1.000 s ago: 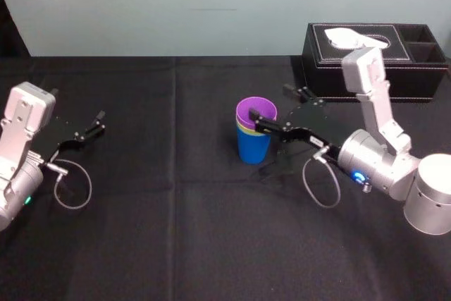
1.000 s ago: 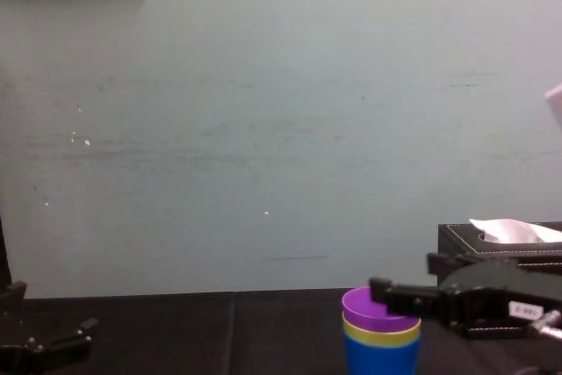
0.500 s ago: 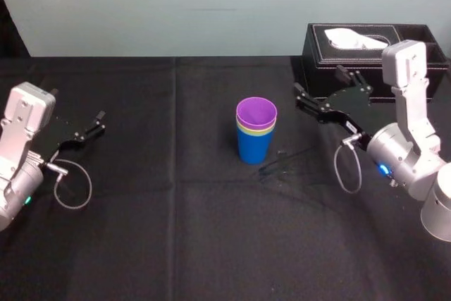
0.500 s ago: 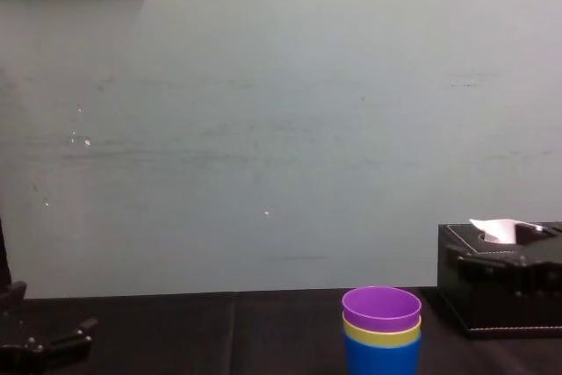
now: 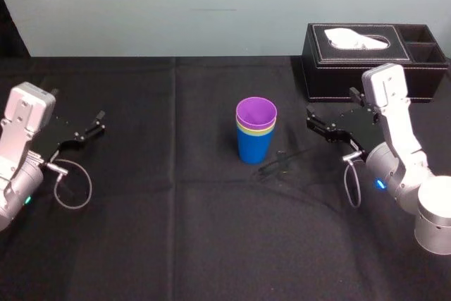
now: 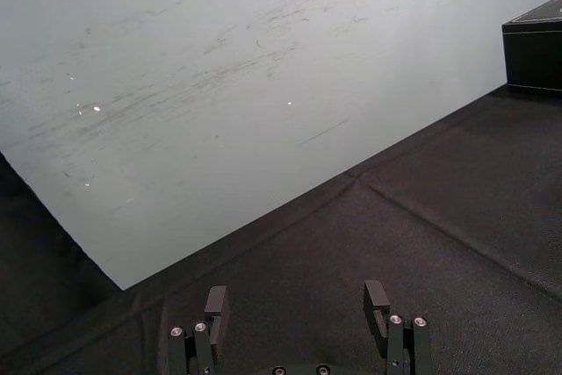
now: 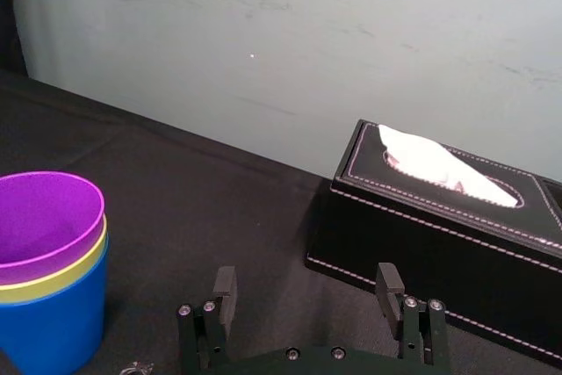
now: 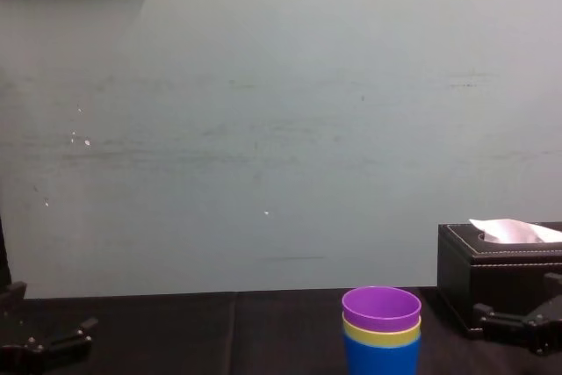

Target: Stack the three plastic cups sequentially using one hand.

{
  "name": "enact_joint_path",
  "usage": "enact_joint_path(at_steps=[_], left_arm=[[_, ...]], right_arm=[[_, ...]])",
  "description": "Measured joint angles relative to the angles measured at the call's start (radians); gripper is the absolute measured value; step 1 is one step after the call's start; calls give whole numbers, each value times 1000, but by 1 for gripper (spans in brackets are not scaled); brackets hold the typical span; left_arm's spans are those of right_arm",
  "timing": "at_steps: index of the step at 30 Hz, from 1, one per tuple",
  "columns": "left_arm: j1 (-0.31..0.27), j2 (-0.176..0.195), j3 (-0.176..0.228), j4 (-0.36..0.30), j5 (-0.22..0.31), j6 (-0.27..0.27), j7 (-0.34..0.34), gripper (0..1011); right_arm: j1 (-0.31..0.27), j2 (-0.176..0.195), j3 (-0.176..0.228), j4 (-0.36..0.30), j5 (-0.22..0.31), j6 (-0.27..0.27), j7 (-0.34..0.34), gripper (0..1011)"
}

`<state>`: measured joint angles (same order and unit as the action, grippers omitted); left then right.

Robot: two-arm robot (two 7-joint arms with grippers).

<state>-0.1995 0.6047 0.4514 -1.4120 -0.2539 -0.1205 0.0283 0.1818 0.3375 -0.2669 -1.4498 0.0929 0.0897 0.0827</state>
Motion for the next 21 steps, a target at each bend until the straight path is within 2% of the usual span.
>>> enact_joint_path(at_steps=[21], left_arm=[[0,0,0,0,0,0,0,1012]], right_arm=[[2,-2,1,5,-6,-1,7,1003]])
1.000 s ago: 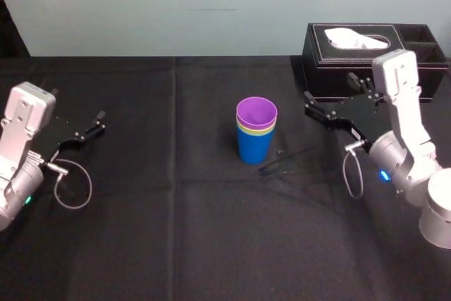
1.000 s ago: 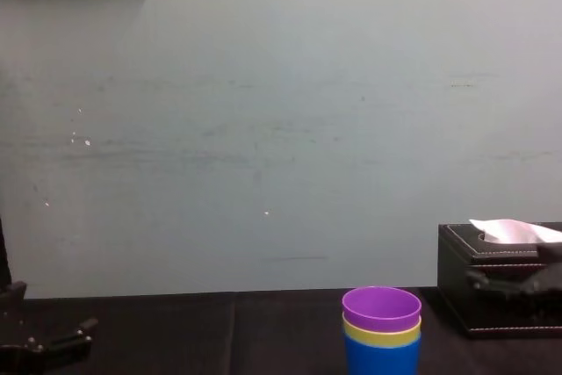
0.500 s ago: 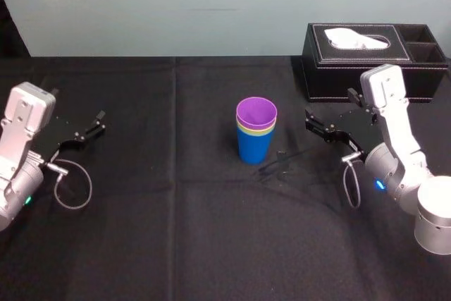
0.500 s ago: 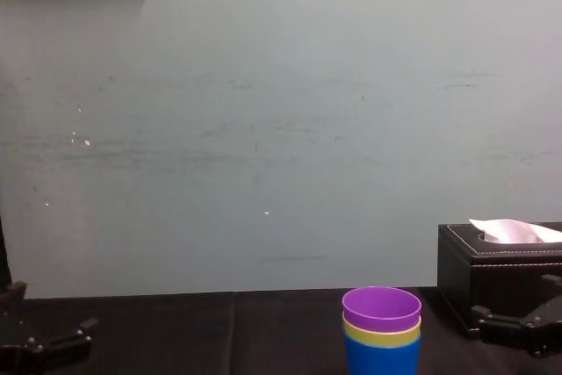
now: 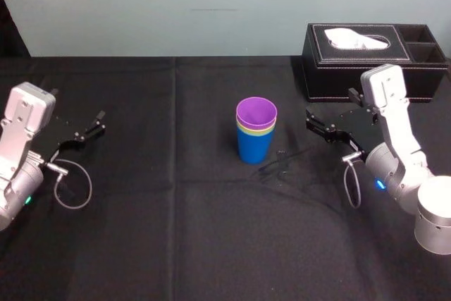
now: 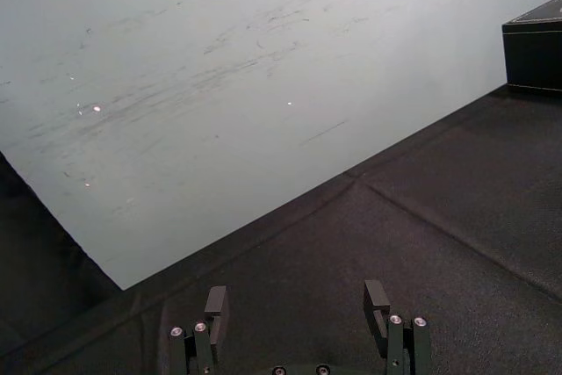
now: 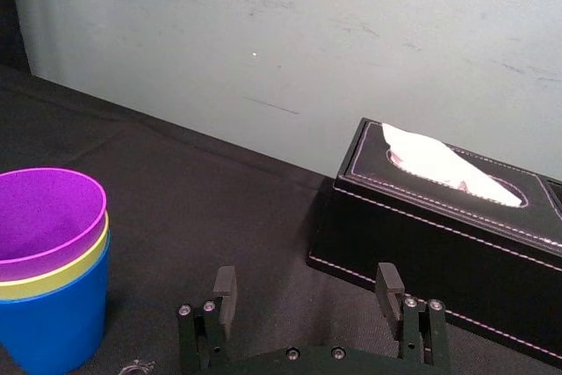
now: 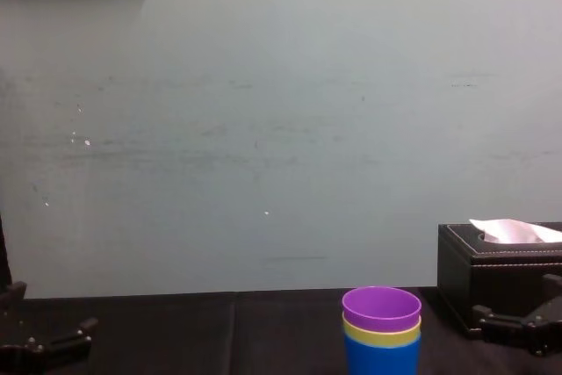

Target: Stack the three plastic cups sequentially using one hand.

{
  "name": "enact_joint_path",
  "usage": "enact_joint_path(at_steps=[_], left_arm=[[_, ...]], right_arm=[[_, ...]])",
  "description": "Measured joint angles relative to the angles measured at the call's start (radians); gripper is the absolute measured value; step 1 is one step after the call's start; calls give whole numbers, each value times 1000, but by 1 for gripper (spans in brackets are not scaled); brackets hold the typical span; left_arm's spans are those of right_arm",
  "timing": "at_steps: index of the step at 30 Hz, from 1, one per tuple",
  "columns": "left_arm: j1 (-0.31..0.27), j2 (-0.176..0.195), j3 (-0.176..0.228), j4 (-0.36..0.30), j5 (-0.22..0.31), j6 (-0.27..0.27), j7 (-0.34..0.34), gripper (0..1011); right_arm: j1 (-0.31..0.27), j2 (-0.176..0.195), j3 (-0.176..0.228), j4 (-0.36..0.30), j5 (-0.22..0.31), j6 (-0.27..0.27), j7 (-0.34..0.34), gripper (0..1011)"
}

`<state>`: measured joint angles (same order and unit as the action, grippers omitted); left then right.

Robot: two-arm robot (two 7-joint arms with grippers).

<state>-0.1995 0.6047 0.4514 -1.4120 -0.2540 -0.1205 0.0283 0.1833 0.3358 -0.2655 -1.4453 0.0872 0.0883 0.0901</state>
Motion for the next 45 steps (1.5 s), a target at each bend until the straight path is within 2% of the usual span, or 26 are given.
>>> enact_joint_path(at_steps=[45], left_arm=[[0,0,0,0,0,0,0,1011]], right_arm=[[-1,0,0,-1,0,1,-4,1003]])
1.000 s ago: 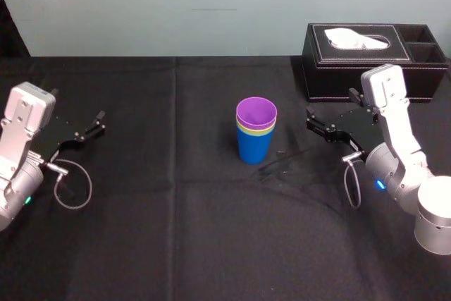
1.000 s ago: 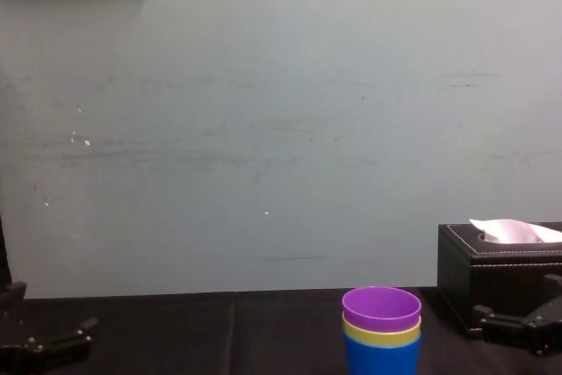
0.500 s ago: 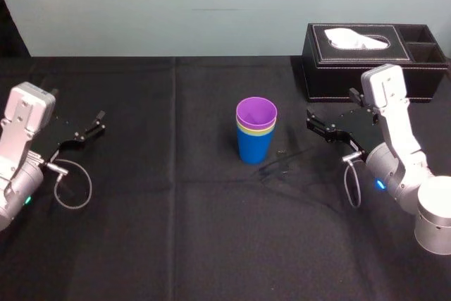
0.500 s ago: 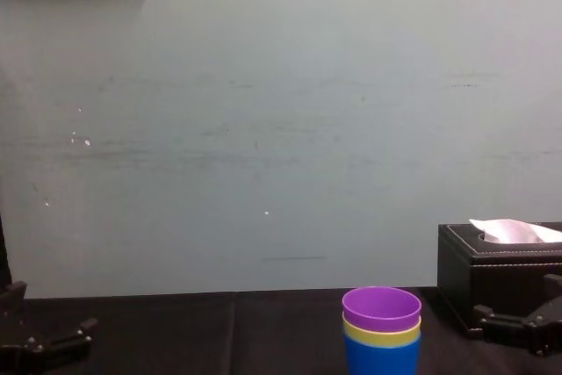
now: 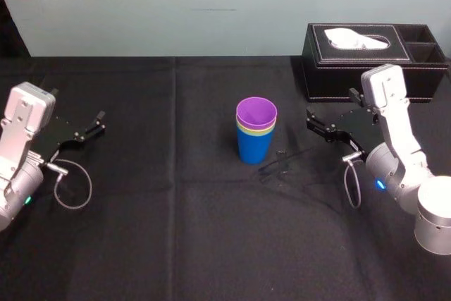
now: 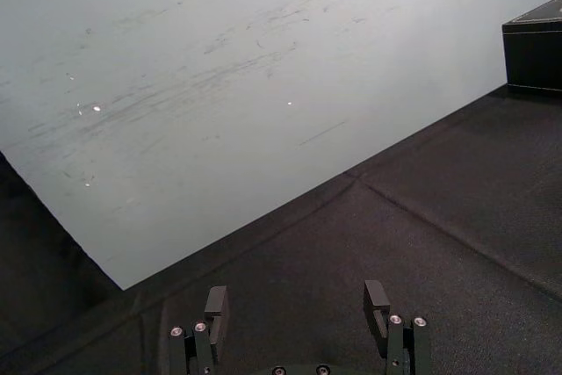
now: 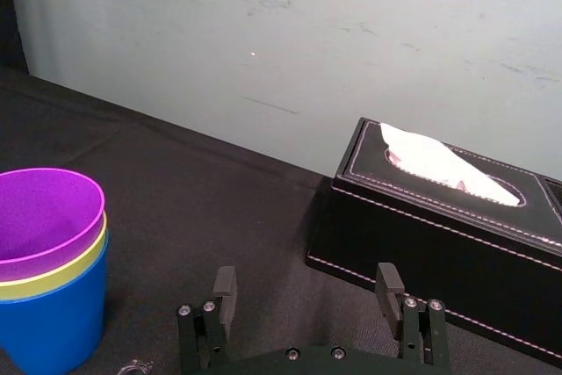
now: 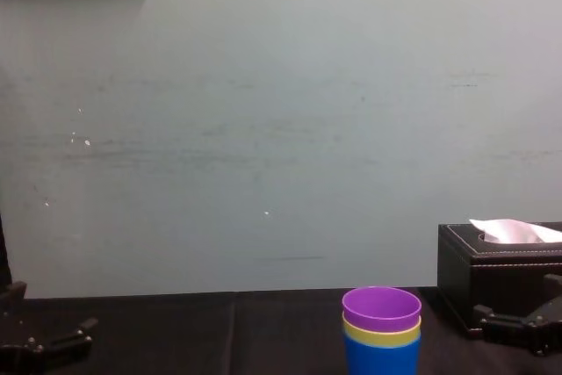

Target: Stack the three plastic cups sequentially using one hand.

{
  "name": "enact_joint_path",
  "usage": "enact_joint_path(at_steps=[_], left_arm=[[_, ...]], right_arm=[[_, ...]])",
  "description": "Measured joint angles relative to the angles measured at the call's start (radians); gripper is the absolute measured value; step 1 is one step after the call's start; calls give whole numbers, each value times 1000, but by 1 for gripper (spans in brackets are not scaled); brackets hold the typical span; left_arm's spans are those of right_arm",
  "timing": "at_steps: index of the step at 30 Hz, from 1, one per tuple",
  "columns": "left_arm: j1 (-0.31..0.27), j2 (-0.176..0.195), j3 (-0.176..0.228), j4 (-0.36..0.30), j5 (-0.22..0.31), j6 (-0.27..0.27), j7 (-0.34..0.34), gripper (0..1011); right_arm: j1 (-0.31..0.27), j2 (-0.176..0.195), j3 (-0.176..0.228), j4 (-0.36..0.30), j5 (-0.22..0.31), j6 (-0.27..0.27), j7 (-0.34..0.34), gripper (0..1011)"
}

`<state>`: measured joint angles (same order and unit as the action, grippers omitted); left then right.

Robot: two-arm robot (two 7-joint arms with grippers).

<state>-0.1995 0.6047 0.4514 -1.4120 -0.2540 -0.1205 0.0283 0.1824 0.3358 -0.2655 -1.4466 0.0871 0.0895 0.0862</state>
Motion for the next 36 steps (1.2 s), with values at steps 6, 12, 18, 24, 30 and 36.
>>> enact_joint_path(at_steps=[6,12,18,24,30,36], left_arm=[[0,0,0,0,0,0,0,1011],[0,0,0,0,0,0,0,1011],[0,0,0,0,0,0,0,1011],[0,0,0,0,0,0,0,1012],[0,0,0,0,0,0,0,1011],[0,0,0,0,0,0,0,1011]], right_arm=[[0,0,0,0,0,0,0,1003],[0,0,0,0,0,0,0,1003],[0,0,0,0,0,0,0,1003],[0,0,0,0,0,0,0,1003],[0,0,0,0,0,0,0,1003],[0,0,0,0,0,0,0,1003]])
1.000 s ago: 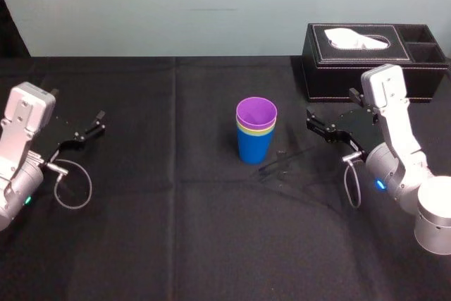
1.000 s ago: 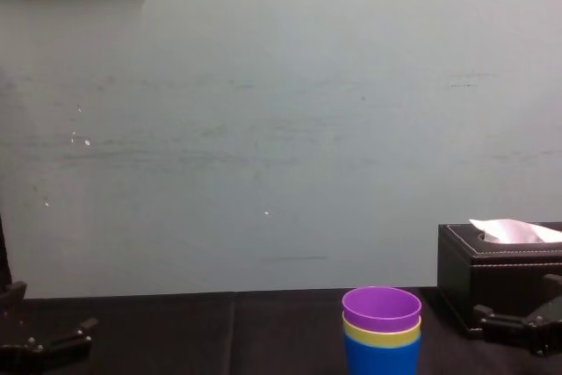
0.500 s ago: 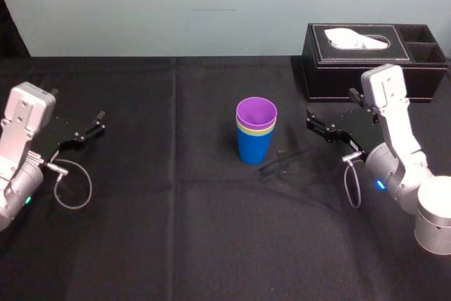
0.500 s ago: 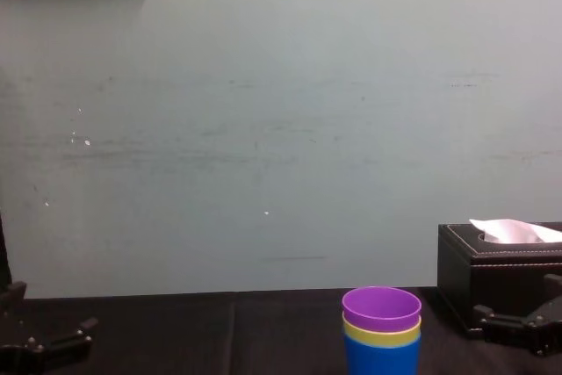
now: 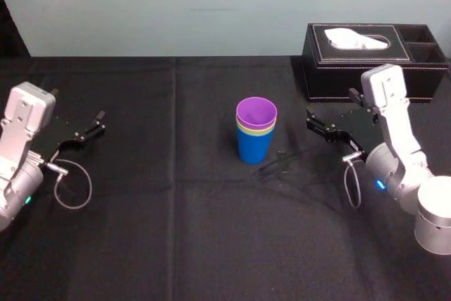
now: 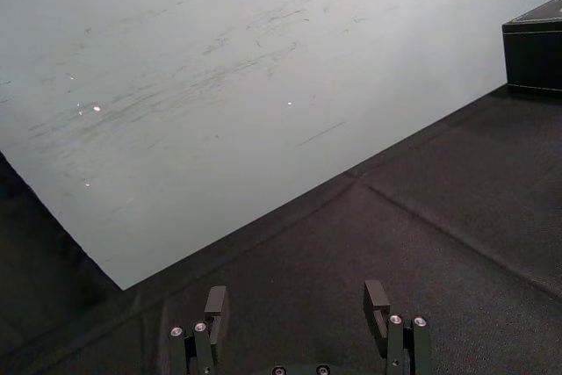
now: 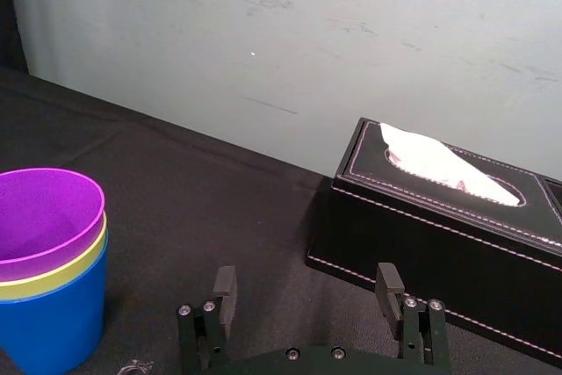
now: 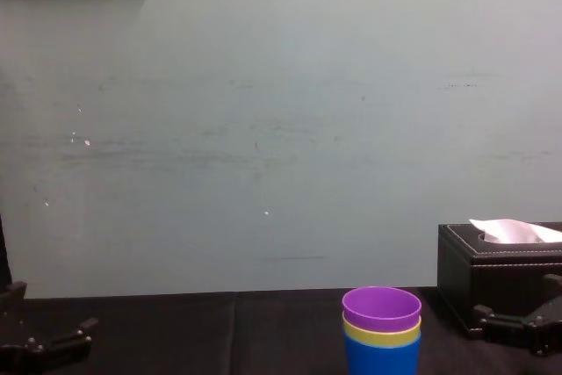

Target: Stack the three plastic cups sequentially using one hand.

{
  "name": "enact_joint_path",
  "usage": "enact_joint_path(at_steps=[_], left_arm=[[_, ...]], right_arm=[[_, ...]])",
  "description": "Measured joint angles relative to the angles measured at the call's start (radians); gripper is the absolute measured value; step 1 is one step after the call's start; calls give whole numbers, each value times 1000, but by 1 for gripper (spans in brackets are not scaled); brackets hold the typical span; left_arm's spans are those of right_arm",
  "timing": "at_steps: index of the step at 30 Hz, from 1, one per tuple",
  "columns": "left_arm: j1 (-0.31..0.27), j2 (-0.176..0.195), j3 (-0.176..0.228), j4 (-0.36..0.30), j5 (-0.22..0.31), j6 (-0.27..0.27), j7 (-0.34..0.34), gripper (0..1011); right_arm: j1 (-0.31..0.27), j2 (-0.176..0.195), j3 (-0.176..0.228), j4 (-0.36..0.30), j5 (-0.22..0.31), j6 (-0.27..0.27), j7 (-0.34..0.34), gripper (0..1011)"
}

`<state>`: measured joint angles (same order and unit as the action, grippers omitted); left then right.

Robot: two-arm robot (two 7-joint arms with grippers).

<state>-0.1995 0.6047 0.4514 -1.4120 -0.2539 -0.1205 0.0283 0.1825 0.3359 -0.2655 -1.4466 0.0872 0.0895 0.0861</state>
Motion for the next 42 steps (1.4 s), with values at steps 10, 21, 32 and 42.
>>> enact_joint_path(at_steps=[10,21,32,42], left_arm=[[0,0,0,0,0,0,0,1011],[0,0,0,0,0,0,0,1012],[0,0,0,0,0,0,0,1011],[0,0,0,0,0,0,0,1012]], right_arm=[[0,0,0,0,0,0,0,1003],[0,0,0,0,0,0,0,1003],[0,0,0,0,0,0,0,1003],[0,0,0,0,0,0,0,1003]])
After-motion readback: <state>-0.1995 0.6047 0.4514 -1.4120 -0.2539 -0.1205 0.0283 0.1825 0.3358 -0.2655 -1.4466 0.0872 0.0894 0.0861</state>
